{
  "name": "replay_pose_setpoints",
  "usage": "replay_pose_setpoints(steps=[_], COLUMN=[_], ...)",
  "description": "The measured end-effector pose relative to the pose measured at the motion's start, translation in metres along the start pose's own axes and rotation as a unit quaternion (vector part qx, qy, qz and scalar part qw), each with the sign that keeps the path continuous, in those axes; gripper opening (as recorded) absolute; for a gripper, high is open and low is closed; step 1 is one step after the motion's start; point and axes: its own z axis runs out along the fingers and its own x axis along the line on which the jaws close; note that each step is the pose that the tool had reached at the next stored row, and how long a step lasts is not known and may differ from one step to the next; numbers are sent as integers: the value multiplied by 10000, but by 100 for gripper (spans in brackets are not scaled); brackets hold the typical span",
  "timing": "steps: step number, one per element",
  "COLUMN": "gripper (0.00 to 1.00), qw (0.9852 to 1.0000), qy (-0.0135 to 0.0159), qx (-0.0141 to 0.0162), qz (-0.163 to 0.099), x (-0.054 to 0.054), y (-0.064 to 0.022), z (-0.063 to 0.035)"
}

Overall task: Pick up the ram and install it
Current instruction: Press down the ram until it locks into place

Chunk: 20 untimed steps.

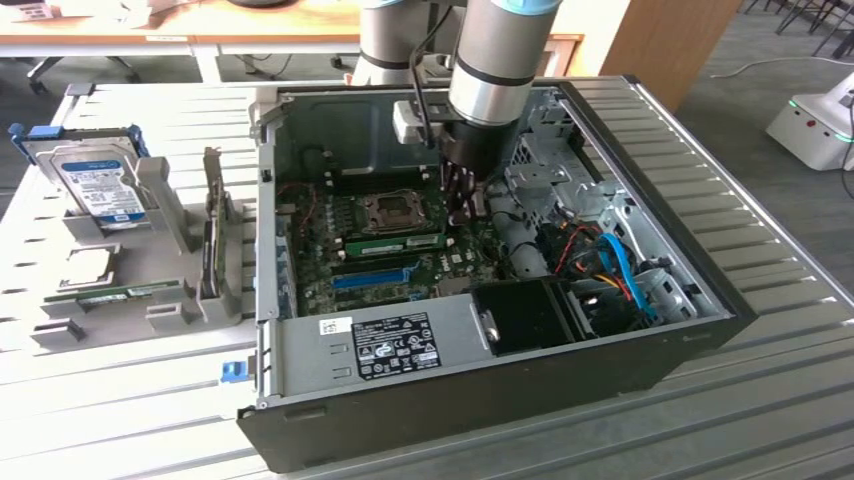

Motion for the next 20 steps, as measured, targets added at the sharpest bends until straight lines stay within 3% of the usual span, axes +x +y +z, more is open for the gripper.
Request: replay_pose_setpoints(steps=[8, 20], gripper=[10, 10], qw=[10000, 10000], qy=[1, 1], qx=[0, 0], qz=[-1, -1], x=[-72, -75], y=[0, -3], z=[4, 63])
